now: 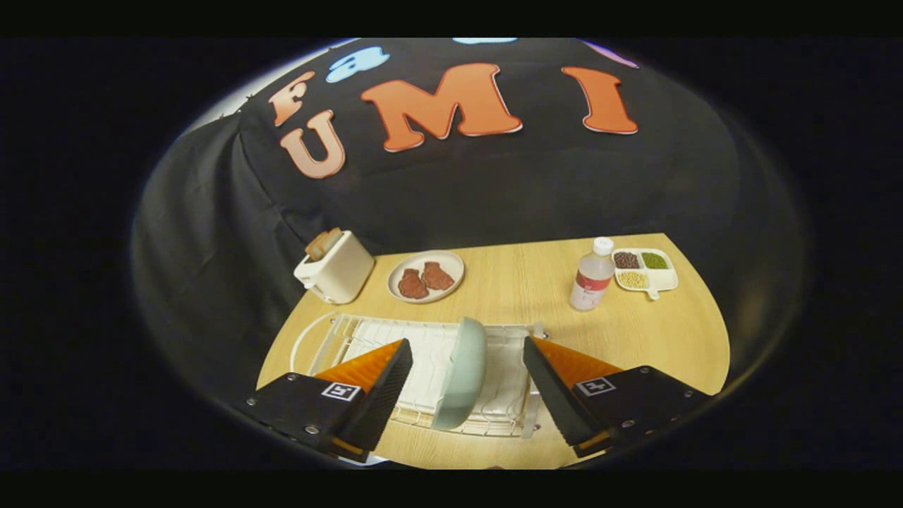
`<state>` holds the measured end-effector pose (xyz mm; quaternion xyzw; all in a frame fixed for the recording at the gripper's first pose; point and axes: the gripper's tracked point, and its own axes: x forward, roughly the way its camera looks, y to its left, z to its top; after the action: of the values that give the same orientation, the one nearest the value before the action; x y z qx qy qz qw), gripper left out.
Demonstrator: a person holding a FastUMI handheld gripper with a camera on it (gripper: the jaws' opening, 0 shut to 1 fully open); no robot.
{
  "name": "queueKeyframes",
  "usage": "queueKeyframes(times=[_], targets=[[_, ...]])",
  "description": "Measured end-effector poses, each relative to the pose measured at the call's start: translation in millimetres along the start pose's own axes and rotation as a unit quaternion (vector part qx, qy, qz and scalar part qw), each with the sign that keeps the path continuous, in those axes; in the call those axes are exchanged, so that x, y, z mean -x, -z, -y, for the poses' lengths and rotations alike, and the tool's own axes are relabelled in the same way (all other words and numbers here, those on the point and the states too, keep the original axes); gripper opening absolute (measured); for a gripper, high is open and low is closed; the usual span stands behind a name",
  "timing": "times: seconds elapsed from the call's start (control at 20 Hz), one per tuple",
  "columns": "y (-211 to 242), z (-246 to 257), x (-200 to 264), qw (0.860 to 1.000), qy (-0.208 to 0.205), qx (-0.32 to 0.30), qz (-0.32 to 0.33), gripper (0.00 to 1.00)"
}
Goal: Take the plate from the dish rack, then take the spoon from the basket and place it into the plate.
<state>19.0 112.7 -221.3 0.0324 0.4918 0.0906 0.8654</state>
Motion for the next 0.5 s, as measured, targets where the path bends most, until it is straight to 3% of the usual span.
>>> queueKeyframes(times=[0.2,0.4,0.5], targets=[[28.9,-9.1,-20.2,0.998,0.001,0.009,-0.060,0.86],[48.0,-6.5,-34.1,0.994,0.028,0.011,-0.110,0.69],[54.5,-5.2,-41.6,0.990,0.046,0.009,-0.130,0.56]])
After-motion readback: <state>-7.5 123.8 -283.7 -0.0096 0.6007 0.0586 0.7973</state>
